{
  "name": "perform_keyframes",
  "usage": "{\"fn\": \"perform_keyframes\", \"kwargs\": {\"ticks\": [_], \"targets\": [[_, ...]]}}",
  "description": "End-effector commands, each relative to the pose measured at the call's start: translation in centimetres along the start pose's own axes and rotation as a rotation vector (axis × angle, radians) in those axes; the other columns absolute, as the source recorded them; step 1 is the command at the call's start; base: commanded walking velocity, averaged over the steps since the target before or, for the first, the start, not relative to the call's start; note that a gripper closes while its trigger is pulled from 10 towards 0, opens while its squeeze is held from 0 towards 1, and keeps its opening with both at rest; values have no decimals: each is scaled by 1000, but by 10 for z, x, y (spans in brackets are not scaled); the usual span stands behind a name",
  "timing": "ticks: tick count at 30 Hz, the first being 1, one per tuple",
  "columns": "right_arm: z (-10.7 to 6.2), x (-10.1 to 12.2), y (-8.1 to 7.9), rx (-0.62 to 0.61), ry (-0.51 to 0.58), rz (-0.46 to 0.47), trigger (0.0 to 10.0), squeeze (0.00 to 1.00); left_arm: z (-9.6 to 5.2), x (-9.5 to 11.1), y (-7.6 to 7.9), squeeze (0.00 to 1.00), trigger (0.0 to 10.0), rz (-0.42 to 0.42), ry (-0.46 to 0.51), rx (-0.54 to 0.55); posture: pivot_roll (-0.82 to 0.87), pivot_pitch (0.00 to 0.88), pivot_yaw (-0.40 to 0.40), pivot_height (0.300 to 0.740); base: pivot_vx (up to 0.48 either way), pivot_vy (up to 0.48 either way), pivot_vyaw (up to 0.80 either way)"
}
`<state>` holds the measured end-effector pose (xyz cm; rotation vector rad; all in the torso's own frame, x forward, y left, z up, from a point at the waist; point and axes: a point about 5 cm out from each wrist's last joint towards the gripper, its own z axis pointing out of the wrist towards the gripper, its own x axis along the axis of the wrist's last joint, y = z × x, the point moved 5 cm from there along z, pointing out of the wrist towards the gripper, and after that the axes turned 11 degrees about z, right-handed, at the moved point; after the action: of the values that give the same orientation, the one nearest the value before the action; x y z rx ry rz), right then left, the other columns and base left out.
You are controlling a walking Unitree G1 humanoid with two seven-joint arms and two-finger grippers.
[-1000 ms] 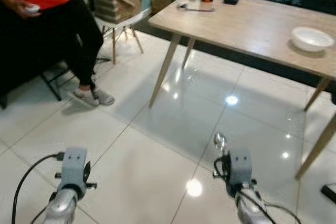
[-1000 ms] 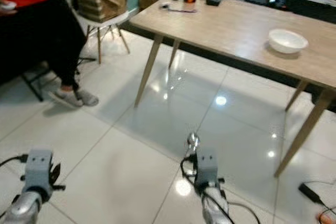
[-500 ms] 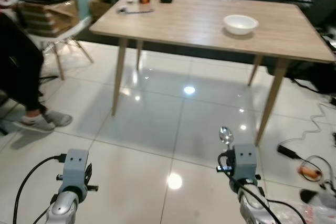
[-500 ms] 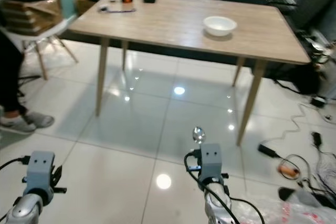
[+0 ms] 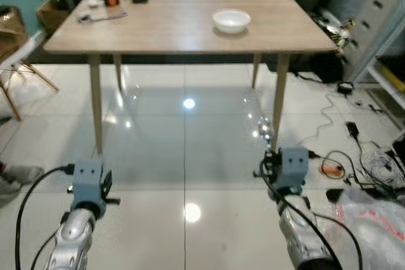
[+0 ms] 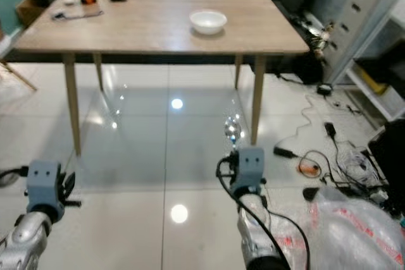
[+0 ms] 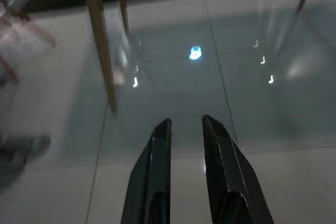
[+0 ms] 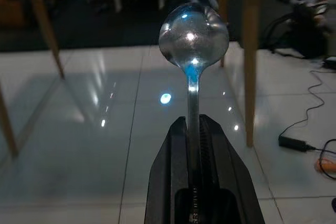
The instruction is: Setting the table
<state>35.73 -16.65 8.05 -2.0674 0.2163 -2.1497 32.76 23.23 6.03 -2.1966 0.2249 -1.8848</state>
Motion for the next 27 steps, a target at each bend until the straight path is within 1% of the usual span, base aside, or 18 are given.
{"fn": "perform_keyframes", "kwargs": {"ticks": [1, 2, 3, 4, 6, 7, 8, 10, 14, 18, 27], "targets": [[10, 28, -2, -2, 83, 34, 9569, 0, 4, 19, 1, 0, 10000, -15, 48, -2, 16, 13, 87, 740, 0, 0, -775], [10, 28, -2, -2, 83, 34, 9569, 0, 4, 19, 1, 0, 10000, -15, 48, -2, 16, 13, 87, 740, 0, 0, -775], [13, 40, -7, 11, 120, 50, 9922, 0, 6, 30, 0, 0, 10000, -18, 75, 8, 19, 14, 84, 740, 0, 0, -781], [17, 59, -17, 38, 175, 73, 10000, 0, 11, 47, -4, 0, 10000, -28, 118, 35, 19, 13, 82, 740, 0, 0, -775], [18, 71, -25, 62, 207, 89, 10000, 0, 14, 58, -6, 0, 10000, -39, 145, 58, 18, 12, 81, 740, 240, 0, -387], [18, 81, -34, 87, 231, 92, 10000, 0, 16, 68, -8, 0, 10000, -47, 169, 80, 21, 12, 79, 740, 480, 0, 0], [18, 81, -34, 87, 231, 92, 10000, 0, 16, 68, -8, 0, 10000, -47, 169, 80, 21, 12, 79, 740, 480, 0, 0], [17, 90, -44, 115, 259, 86, 10000, 0, 18, 78, -7, 0, 10000, -54, 185, 90, 20, 13, 77, 740, 480, 0, 0], [16, 93, -48, 126, 261, 100, 10000, 0, 18, 83, -5, 0, 10000, -61, 194, 86, 21, 13, 76, 740, 480, 0, 0], [14, 95, -50, 129, 251, 91, 10000, 0, 17, 88, -5, 0, 10000, -66, 195, 87, 24, 13, 73, 740, 480, 0, 0], [13, 102, -56, 151, 258, 76, 10000, 0, 15, 90, -1, 0, 10000, -55, 200, 82, 27, 12, 68, 740, 480, 0, 0]]}}
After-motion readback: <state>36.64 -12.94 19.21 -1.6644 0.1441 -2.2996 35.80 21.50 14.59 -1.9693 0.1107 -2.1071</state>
